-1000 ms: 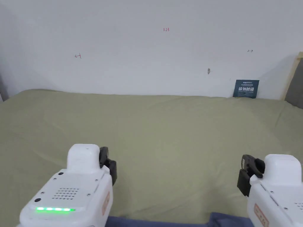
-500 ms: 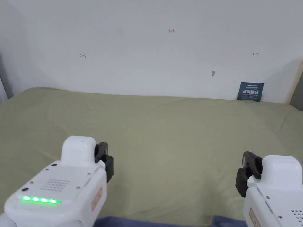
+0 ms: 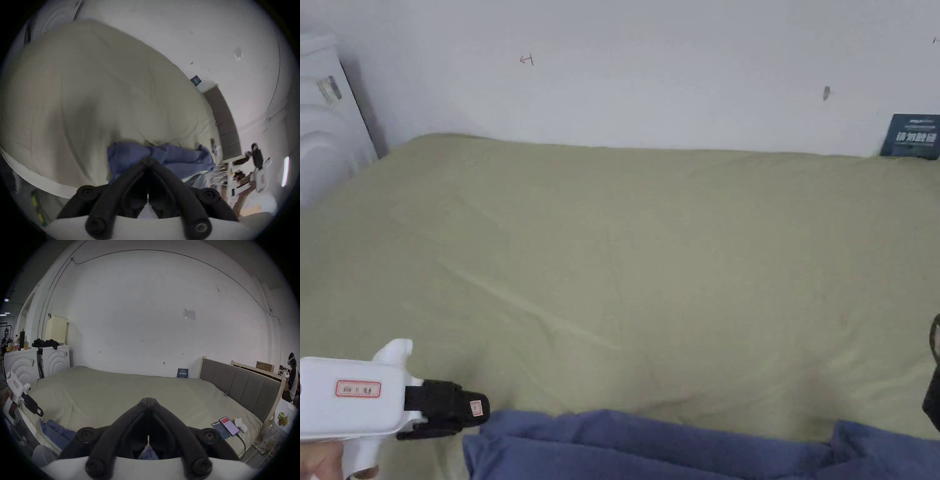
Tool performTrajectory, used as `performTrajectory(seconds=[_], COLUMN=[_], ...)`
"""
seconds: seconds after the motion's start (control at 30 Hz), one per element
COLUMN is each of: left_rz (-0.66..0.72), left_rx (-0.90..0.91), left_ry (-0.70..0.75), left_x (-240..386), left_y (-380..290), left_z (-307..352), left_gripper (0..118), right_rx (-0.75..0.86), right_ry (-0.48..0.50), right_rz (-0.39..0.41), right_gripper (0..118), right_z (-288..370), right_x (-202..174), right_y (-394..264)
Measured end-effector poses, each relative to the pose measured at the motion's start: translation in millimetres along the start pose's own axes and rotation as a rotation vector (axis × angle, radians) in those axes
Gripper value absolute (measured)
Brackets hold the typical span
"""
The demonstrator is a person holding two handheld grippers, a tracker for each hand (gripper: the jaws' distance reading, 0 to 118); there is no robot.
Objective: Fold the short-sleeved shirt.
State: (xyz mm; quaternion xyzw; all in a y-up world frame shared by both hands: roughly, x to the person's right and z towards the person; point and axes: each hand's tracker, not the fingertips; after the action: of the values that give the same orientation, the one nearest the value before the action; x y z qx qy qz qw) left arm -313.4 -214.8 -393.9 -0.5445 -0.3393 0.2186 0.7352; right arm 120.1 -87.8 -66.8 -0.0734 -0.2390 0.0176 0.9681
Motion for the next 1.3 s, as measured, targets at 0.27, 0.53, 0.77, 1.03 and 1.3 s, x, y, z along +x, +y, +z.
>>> performTrajectory(seconds=[0.27,0.53,0.77,1.03,1.3], left_rz=[-0.068,0.002,-0.053,0.031,0.04], left_rx=[-0.082,-0.214,-0.174,-0.145,0.021], left_ry=[0.017,-0.096,-0.028,-0.091,0.012], left_x=[-32.0,-49.2,-41.4,-27.4,-20.7], left_y=[6.8,-2.3,-1.0,-3.9,2.9], left_z=[-30.2,-71.3,-63.3,-38.7,27.5], left_gripper=[118,117,69,8,8], right_rx=[-0.04,-0.064,-0.078,-0.08,-0.056], right_ry=[0.013,0.025,0.028,0.044,0.046], right_rz=[-0.008,-0.015,-0.034,-0.063,-0.069], right_gripper=[2,2,2,2,2], right_z=[-9.4,-11.8,-10.4,-2.9,-0.1], right_x=[-4.6,-3.8,2.7,12.8,29.5], right_y=[-3.8,-5.1,-7.0,-8.6,-2.1])
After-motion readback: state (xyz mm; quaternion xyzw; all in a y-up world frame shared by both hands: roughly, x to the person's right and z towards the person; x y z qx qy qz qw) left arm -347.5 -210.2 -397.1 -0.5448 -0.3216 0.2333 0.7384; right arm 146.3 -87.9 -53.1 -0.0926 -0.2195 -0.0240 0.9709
